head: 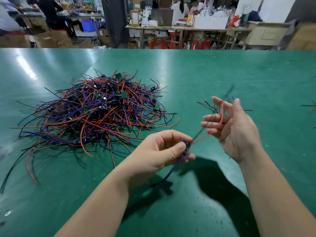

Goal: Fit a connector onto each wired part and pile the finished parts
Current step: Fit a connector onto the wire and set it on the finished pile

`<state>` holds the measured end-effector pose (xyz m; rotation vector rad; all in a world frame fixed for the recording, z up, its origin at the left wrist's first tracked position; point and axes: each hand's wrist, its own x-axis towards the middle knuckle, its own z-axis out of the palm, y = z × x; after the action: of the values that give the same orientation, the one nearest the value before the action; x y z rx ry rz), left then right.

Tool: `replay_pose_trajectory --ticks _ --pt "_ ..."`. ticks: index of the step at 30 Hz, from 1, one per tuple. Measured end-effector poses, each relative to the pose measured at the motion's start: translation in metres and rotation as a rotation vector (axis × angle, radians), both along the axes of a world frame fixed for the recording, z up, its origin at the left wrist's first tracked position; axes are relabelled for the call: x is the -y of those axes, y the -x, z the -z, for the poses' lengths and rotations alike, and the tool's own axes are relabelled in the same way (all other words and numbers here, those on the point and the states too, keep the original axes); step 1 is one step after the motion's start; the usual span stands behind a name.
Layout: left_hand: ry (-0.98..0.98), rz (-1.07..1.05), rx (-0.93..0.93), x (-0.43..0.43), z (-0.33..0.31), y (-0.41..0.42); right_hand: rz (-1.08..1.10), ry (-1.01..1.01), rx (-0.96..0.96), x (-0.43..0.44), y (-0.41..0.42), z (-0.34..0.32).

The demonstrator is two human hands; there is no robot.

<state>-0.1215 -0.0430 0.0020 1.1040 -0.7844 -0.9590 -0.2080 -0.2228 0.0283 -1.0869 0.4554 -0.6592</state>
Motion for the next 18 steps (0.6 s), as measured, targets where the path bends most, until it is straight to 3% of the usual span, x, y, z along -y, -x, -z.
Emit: replay_pose_trajectory --ticks 4,9,12,15,18 --pt "0.235 -0.095 -0.330 0.004 -0.005 -0.003 -0.247 0.117 -0.100 -0.011 -0.002 0.012" --pt "0.212 -0.212 -0.476 0.005 -0.006 -0.006 -0.372 0.419 -0.082 -0.039 -0.010 0.023" --pt "0.120 -0.338 -0.394 0.009 -0.005 -0.003 -0.266 0.333 0.024 -0.045 -0.014 0.024" --pt "0.012 -0.445 -0.182 0.013 0.001 0.001 -0.208 0.147 0.051 -0.043 -0.015 0.023" --pt "0.057 -0.490 -0.010 0.015 0.008 0.006 -0.192 0.043 0.060 -0.041 -0.013 0.020"
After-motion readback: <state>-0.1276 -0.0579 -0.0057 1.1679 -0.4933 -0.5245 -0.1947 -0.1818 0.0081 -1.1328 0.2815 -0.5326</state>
